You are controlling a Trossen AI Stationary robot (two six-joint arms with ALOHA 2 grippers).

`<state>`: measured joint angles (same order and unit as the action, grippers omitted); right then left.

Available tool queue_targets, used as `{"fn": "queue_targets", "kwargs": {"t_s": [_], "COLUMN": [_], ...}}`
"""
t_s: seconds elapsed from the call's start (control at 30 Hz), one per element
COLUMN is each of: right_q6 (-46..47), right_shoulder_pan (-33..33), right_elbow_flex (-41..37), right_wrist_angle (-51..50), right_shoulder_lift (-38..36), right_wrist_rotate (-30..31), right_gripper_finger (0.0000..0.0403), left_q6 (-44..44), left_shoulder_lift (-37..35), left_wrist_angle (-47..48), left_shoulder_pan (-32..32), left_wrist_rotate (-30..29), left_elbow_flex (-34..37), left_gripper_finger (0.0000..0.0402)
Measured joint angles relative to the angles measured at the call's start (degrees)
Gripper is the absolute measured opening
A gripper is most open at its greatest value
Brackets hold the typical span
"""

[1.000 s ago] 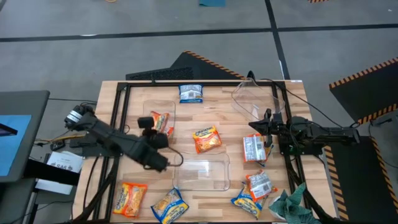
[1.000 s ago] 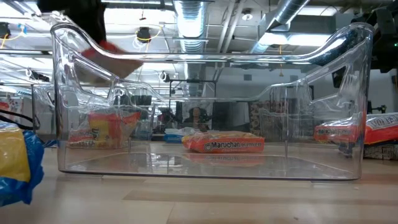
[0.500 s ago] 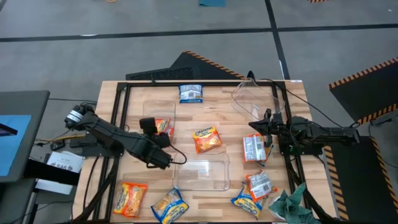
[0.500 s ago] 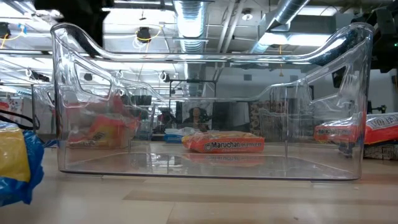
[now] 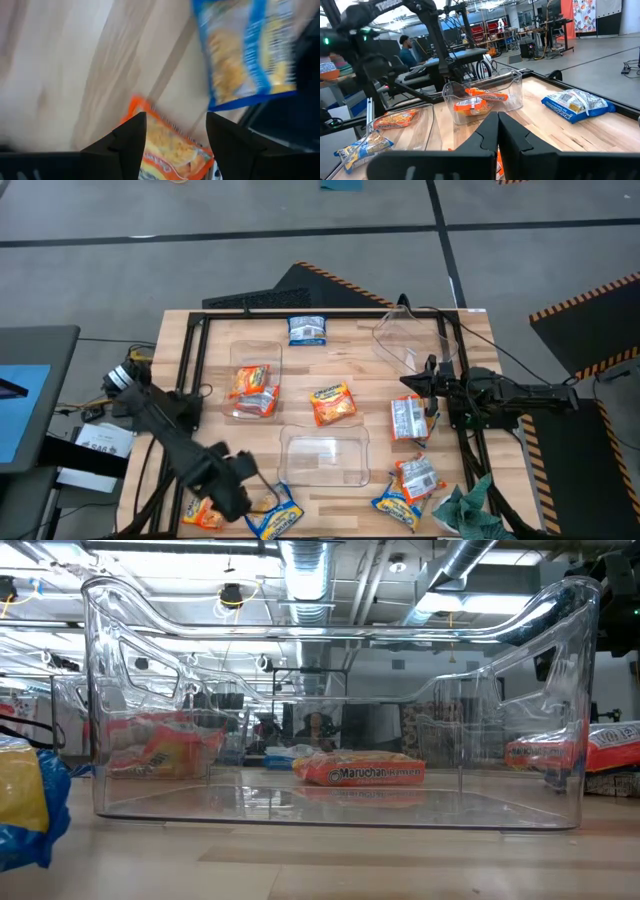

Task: Sort Maruchan noodles
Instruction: Put the orange noodle pack into the top transparent bin

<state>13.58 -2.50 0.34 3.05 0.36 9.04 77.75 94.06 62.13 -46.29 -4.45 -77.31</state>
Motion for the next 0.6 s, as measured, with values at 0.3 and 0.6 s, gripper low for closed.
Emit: {"fn": "queue_targets", "kwargs": {"t_s": [0.3, 0.6], "right_q6": [0.0, 0.0], "right_shoulder_pan": [0.0, 0.0], "right_elbow_flex": [0.0, 0.0], "right_wrist_angle": [0.0, 0.0], "right_shoulder_lift": [0.0, 0.0], "right_wrist_rotate": [0.0, 0.0], "right_gripper_finger": [0.0031, 0.0031], "left_q6": [16.8, 22.7], "left_shoulder_lift": [0.8, 0.8], "left_wrist_angle": [-4.1, -14.1], "left_shoulder_pan": [-2.6, -2.6], "left_wrist_rotate": [1.3, 6.7], "left_elbow_flex": [10.5, 16.7], "left_gripper_finger": [0.0192, 0.0192]}}
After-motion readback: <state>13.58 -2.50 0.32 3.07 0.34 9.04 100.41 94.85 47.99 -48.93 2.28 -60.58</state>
